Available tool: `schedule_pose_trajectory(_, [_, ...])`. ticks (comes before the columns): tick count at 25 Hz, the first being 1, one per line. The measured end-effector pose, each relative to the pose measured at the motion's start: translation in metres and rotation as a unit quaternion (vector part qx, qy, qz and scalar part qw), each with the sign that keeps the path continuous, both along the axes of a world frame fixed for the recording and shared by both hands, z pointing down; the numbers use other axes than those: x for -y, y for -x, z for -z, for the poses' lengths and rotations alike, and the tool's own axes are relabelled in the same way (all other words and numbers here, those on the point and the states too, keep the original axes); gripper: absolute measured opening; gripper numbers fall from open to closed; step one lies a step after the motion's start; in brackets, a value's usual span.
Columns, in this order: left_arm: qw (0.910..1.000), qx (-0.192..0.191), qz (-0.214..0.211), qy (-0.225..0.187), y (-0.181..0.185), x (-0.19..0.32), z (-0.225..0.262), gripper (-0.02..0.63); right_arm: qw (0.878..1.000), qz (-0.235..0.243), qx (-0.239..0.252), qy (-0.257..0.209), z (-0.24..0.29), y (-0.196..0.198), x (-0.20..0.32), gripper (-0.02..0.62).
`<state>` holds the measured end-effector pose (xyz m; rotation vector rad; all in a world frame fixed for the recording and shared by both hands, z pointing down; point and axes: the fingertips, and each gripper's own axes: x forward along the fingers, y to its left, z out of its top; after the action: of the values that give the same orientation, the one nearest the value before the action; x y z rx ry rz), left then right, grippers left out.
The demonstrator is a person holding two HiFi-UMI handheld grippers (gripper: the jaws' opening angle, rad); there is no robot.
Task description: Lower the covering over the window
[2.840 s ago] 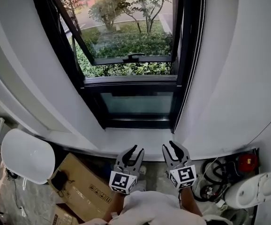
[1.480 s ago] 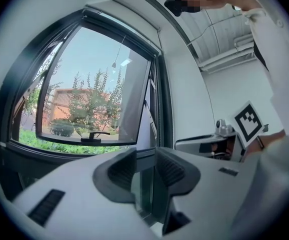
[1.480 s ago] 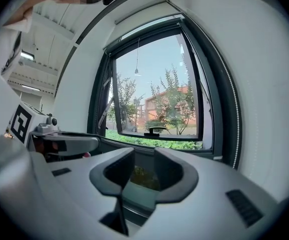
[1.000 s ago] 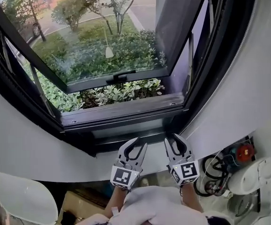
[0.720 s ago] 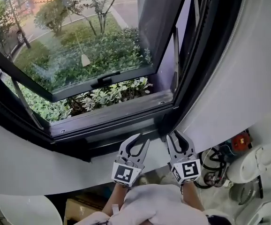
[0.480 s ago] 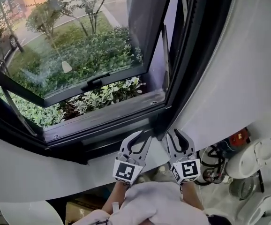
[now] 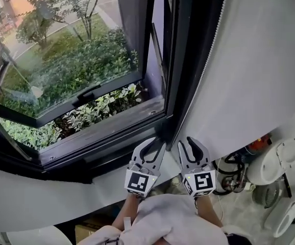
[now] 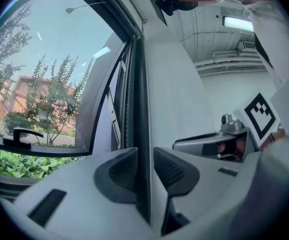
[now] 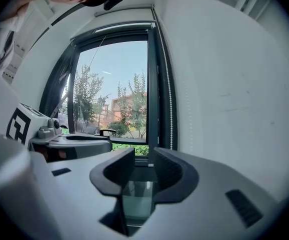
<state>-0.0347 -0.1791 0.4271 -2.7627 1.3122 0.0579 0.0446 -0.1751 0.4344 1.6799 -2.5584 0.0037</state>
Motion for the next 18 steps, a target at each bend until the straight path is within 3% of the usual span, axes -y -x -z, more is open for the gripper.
schedule_pose_trajectory(18, [0.9993, 0.026, -0.020, 0.016, -0.069, 0.057, -0.012, 0.107, 0.999, -0.032, -0.008, 0.014, -0.003, -0.028, 0.007, 0.110])
